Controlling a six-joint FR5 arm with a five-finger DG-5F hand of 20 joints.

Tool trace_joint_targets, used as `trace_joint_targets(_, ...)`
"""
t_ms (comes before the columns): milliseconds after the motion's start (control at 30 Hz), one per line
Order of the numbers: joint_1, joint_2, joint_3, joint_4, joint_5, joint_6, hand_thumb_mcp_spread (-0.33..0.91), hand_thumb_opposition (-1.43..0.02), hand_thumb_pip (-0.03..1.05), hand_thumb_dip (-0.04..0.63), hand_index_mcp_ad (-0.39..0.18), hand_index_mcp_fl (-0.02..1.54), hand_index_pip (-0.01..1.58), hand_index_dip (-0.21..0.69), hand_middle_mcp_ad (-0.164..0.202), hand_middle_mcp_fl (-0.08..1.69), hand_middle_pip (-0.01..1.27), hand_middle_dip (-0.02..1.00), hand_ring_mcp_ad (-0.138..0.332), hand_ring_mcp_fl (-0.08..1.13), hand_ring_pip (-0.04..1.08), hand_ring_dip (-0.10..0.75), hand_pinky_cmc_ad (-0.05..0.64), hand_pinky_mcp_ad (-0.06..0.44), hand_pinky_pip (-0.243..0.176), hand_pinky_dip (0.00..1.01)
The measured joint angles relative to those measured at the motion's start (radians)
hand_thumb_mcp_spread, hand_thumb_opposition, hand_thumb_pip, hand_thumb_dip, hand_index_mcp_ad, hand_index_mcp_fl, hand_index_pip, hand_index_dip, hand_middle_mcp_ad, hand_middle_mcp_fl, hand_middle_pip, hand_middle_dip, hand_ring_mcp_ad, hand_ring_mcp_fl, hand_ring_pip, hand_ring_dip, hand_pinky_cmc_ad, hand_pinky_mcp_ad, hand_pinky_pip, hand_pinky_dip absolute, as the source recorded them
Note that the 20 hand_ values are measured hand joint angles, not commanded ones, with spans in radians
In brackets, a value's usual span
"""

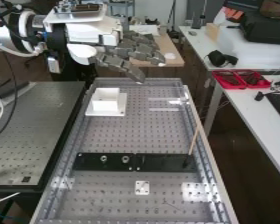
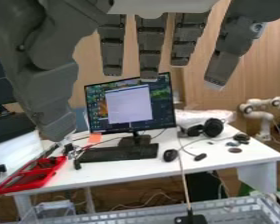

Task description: Grab the smaller nut and place it in the white container

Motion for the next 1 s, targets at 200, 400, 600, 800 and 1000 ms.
trace_joint_targets(200,0.002,0.013,-0.013,0.019,0.017,-0.005,0.31,-0.74,0.60,0.218,-0.120,0.02,0.43,-0.024,0.061,0.17,0.12,0.24,0.117,0.01,0.13,0.126,0.361,0.297,-0.075,0.70)
trace_joint_targets(400,0.007,0.018,-0.023,0.033,0.027,-0.007,0.29,-0.73,0.60,0.204,-0.108,0.02,0.28,-0.012,0.058,0.17,0.12,0.24,0.110,0.01,0.15,0.126,0.380,0.297,-0.087,0.70)
trace_joint_targets(600,0.008,0.018,-0.030,0.043,0.035,-0.005,0.27,-0.73,0.58,0.190,-0.108,0.03,0.18,-0.012,0.058,0.15,0.12,0.24,0.124,0.01,0.15,0.126,0.398,0.312,-0.091,0.70)
trace_joint_targets(800,0.006,0.021,-0.031,0.042,0.043,-0.017,0.27,-0.73,0.57,0.176,-0.108,0.04,0.13,-0.012,0.058,0.15,0.12,0.24,0.127,0.01,0.15,0.126,0.414,0.325,-0.091,0.70)
trace_joint_targets(1000,0.006,0.023,-0.038,0.049,0.044,-0.014,0.27,-0.71,0.57,0.176,-0.108,0.04,0.13,-0.010,0.061,0.15,0.12,0.24,0.138,0.01,0.15,0.126,0.415,0.326,-0.091,0.70)
